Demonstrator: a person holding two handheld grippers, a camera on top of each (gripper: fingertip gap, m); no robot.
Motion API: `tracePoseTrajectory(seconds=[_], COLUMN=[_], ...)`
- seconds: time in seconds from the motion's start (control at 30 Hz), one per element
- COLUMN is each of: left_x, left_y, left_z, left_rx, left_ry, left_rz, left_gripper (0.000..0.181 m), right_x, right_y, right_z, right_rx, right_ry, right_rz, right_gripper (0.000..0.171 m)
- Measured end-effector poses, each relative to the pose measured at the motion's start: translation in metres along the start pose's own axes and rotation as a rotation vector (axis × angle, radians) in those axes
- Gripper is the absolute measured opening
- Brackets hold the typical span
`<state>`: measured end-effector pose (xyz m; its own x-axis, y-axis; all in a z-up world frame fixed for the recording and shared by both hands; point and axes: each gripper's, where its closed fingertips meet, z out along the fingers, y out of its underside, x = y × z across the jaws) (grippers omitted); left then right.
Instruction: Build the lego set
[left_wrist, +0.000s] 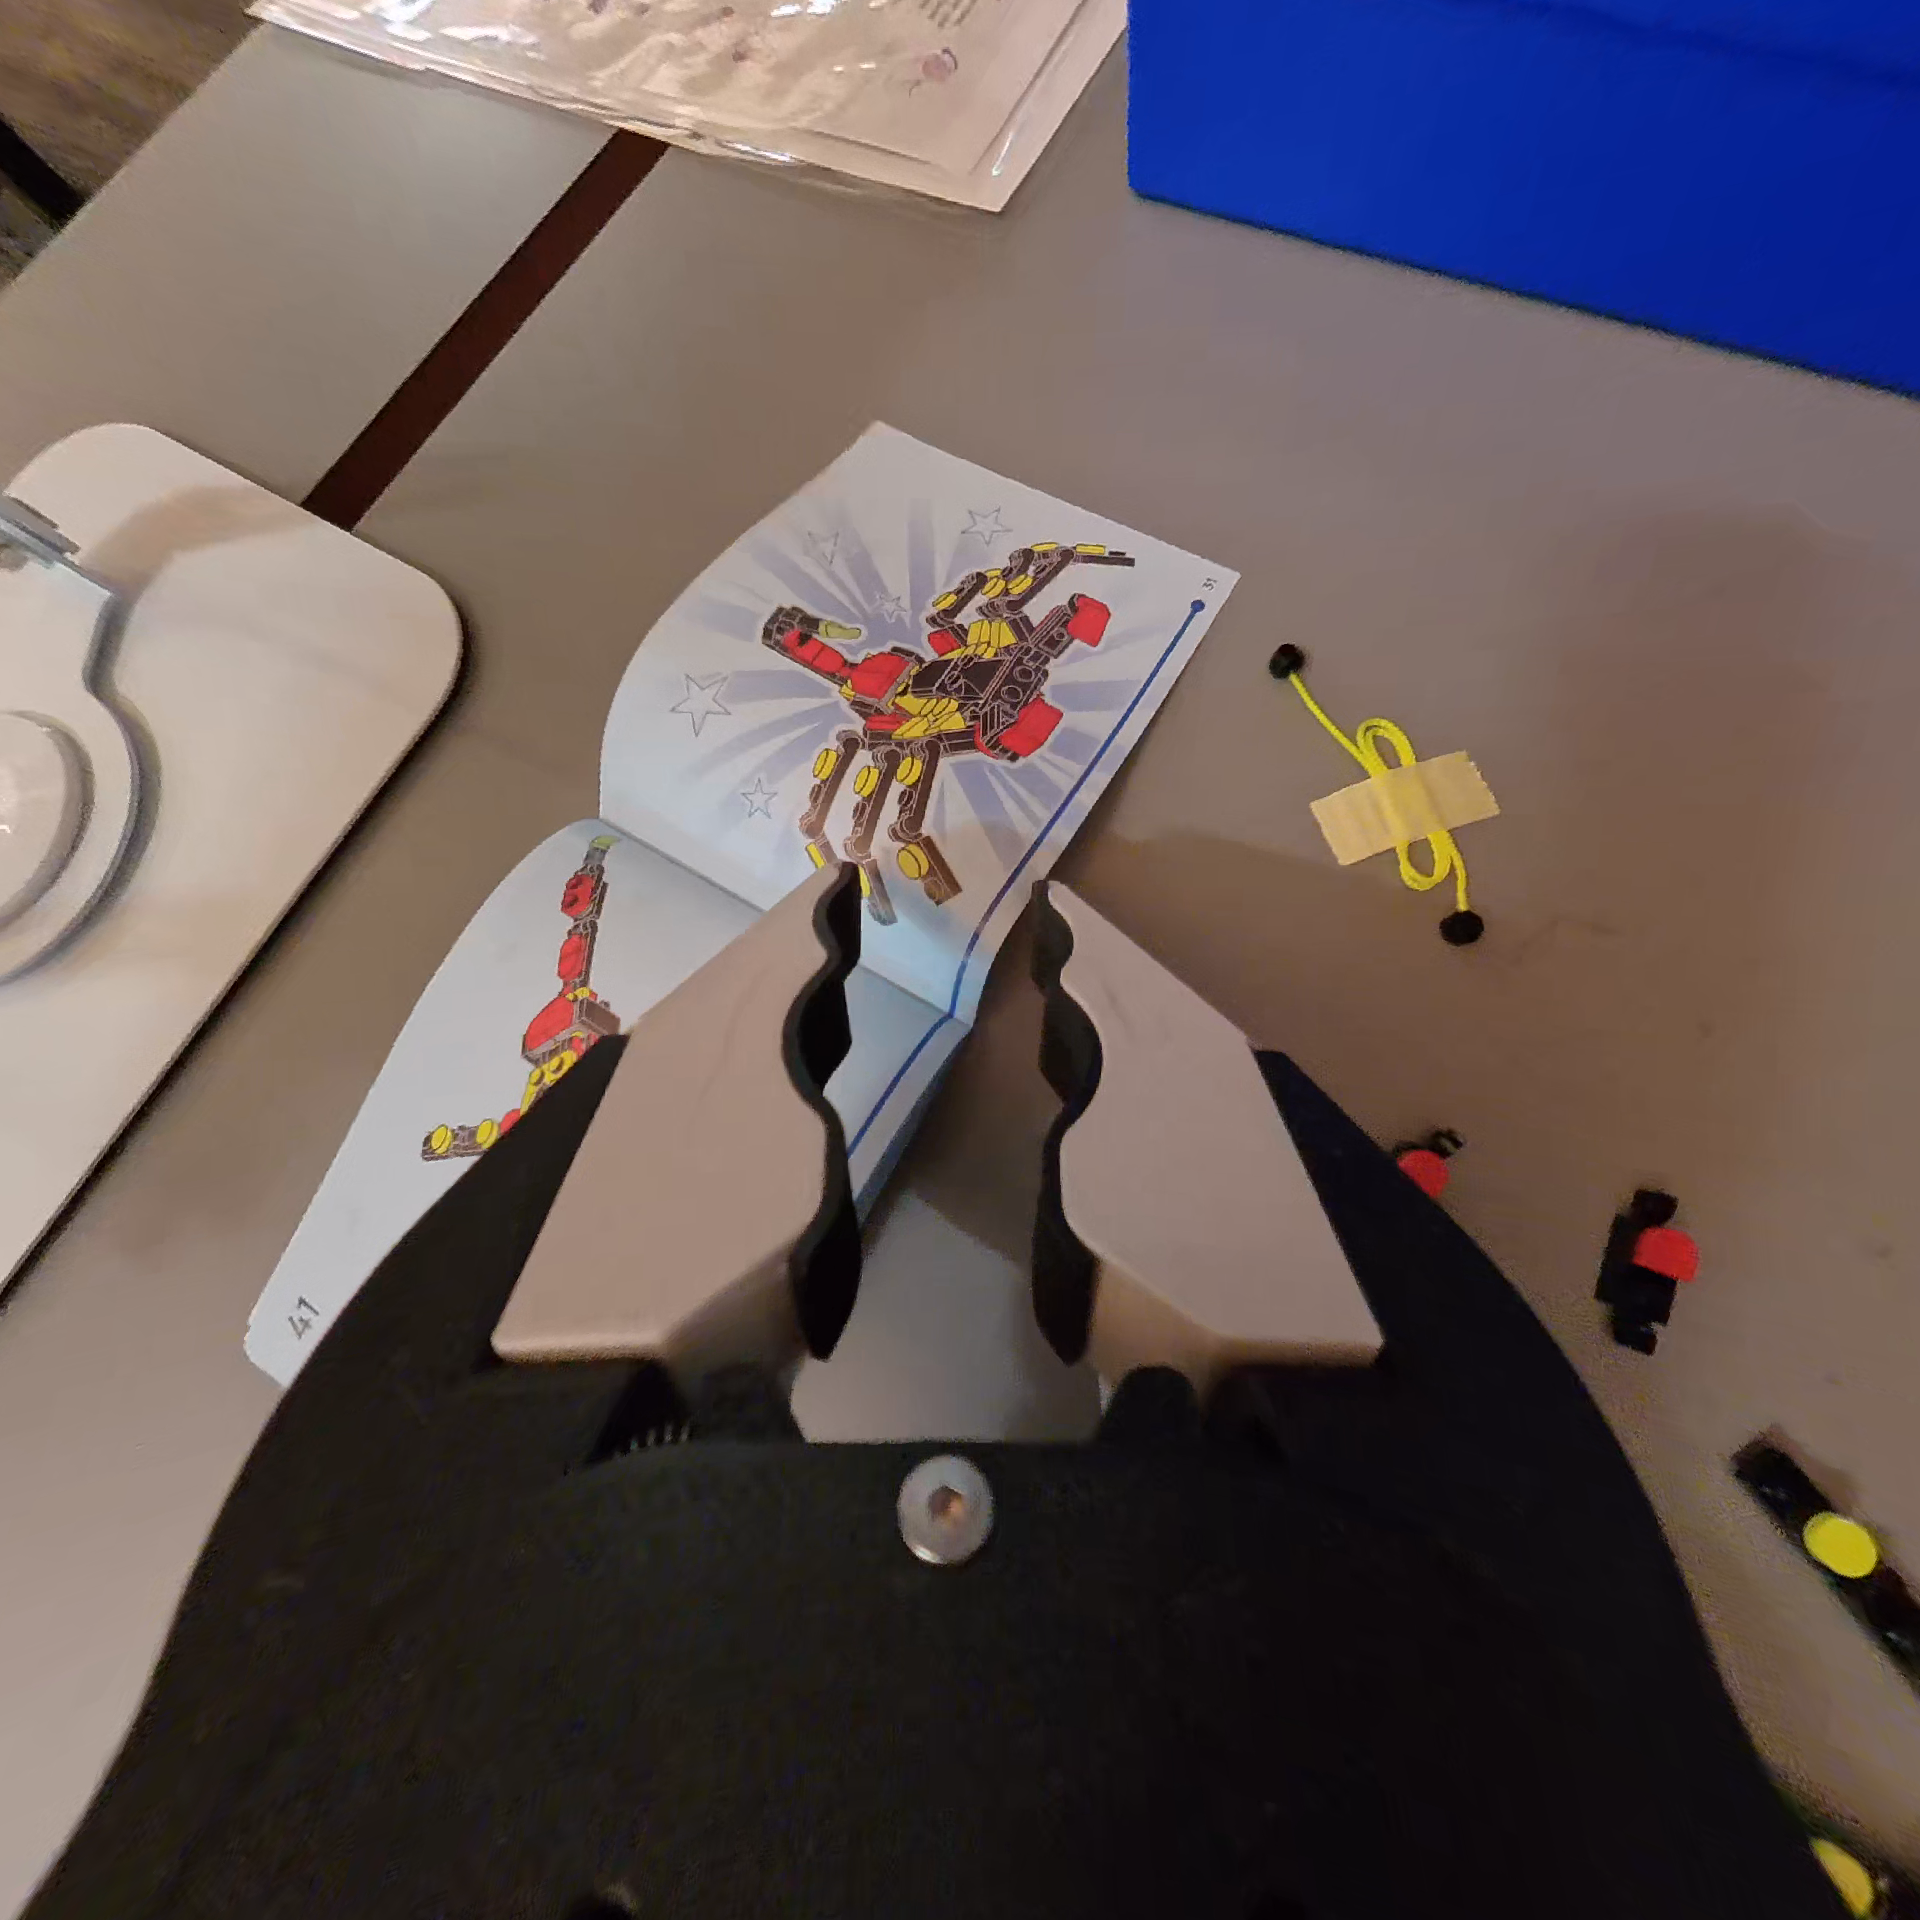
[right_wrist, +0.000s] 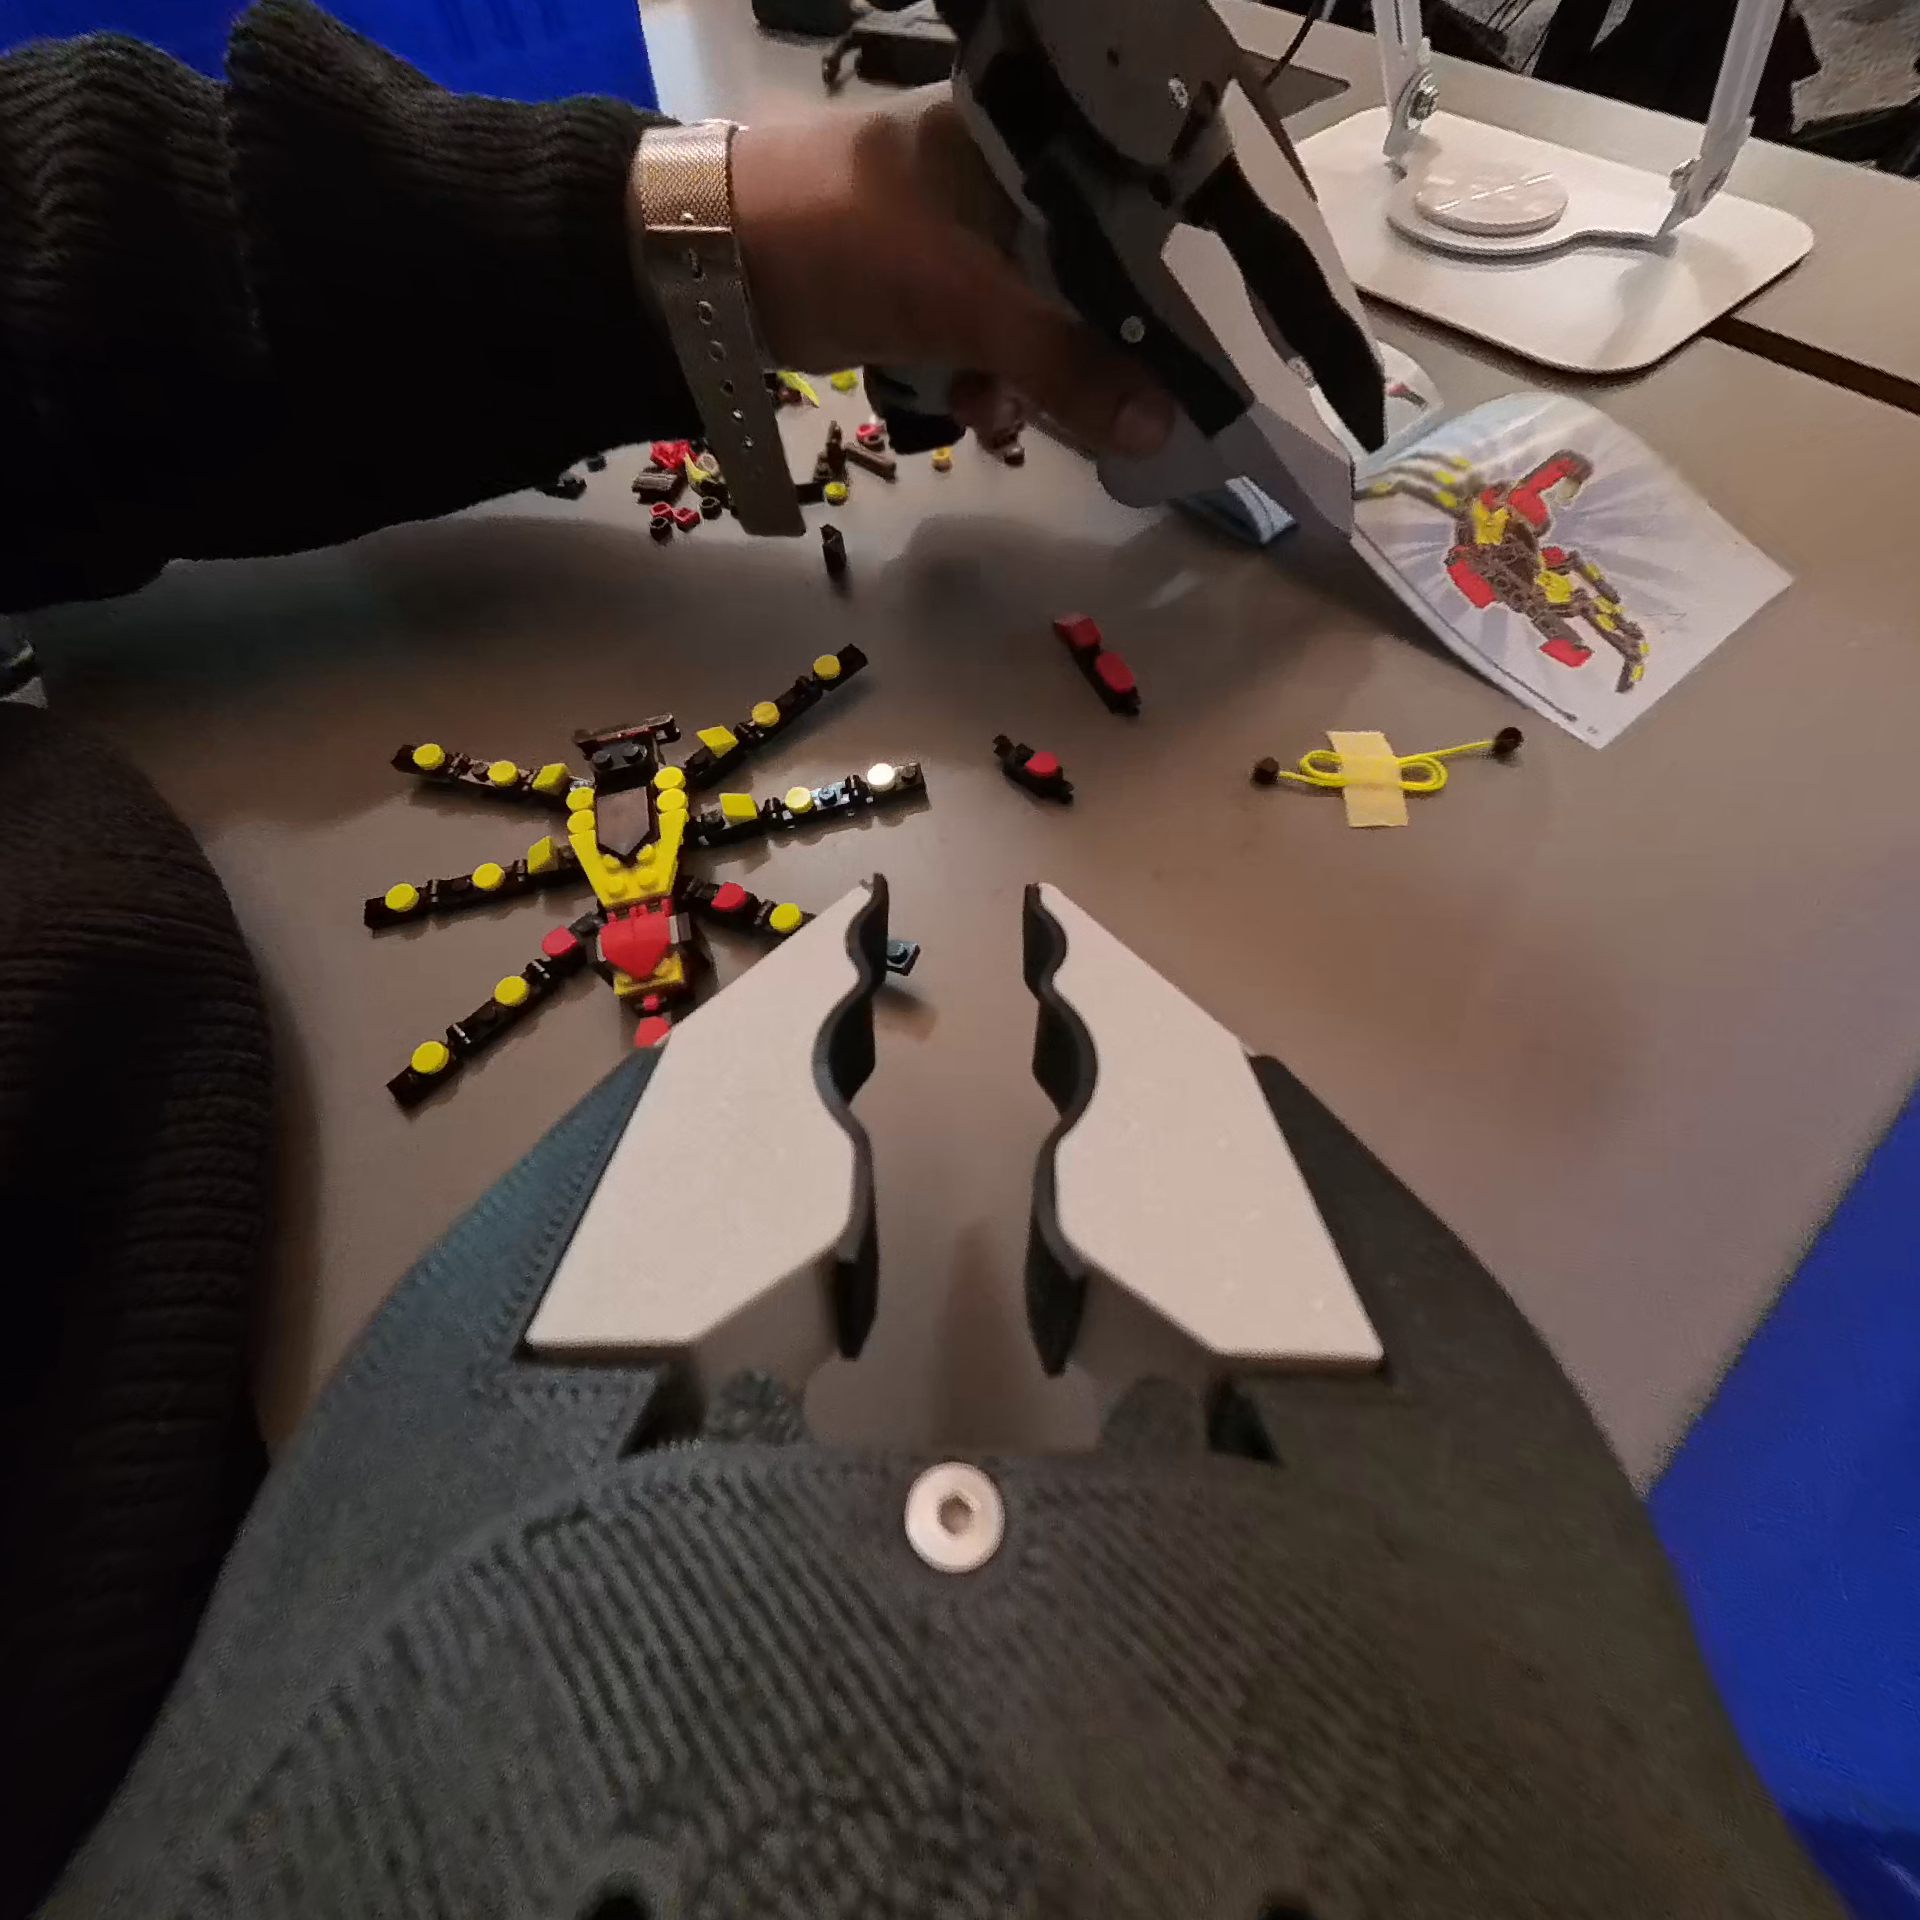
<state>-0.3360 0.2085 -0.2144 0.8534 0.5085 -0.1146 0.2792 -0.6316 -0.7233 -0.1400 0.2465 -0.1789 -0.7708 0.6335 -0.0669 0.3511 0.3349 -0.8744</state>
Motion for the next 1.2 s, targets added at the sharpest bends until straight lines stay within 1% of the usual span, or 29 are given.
tracePoseTrajectory(seconds=[0.2, 0.3, 0.47, 0.57, 0.67, 0.8, 0.9, 0.93, 0.97, 1.03, 1.07, 1.13, 1.2], left_x=[-0.005, -0.001, 0.011, 0.02, 0.027, 0.033, 0.057, 0.064, 0.068, 0.072, 0.072, 0.072, 0.074], left_y=[0.001, 0.0, 0.015, 0.031, 0.047, 0.063, 0.078, 0.084, 0.091, 0.105, 0.11, 0.114, 0.114], left_z=[-0.003, -0.007, -0.03, -0.054, -0.085, -0.132, -0.167, -0.177, -0.185, -0.196, -0.199, -0.201, -0.197], left_rx=[0.007, 0.016, 0.024, 0.026, 0.05, 0.154, 0.252, 0.276, 0.291, 0.295, 0.296, 0.305, 0.3], left_ry=[0.013, 0.044, 0.091, 0.128, 0.145, 0.139, 0.227, 0.245, 0.239, 0.196, 0.177, 0.164, 0.193], left_rz=[-0.03, -0.054, -0.064, -0.103, -0.144, -0.188, -0.27, -0.29, -0.298, -0.286, -0.271, -0.248, -0.248], left_gripper=[0.031, 0.032, 0.032, 0.032, 0.033, 0.034, 0.041, 0.043, 0.046, 0.057, 0.059, 0.059, 0.059], right_x=[0.001, 0.002, 0.002, 0.002, 0.001, -0.004, -0.006, -0.004, 0.001, 0.008, 0.008, -0.003, -0.016], right_y=[0.001, 0.003, 0.003, 0.003, 0.003, -0.001, -0.003, -0.003, -0.004, -0.009, -0.014, -0.026, -0.033], right_z=[0.002, 0.002, 0.002, 0.002, 0.003, 0.001, 0.001, 0.002, 0.002, 0.002, 0.002, 0.003, 0.003], right_rx=[-0.003, -0.008, -0.01, -0.011, -0.015, -0.004, 0.005, 0.005, 0.01, 0.044, 0.073, 0.146, 0.2], right_ry=[-0.003, 0.001, 0.004, 0.003, 0.001, -0.01, -0.01, 0.004, 0.037, 0.076, 0.073, 0.004, -0.062], right_rz=[0.015, 0.013, 0.013, 0.013, 0.006, -0.016, -0.019, -0.015, -0.011, -0.012, -0.011, -0.016, -0.025], right_gripper=[0.024, 0.024, 0.024, 0.024, 0.024, 0.024, 0.024, 0.026, 0.034, 0.042, 0.047, 0.057, 0.065])
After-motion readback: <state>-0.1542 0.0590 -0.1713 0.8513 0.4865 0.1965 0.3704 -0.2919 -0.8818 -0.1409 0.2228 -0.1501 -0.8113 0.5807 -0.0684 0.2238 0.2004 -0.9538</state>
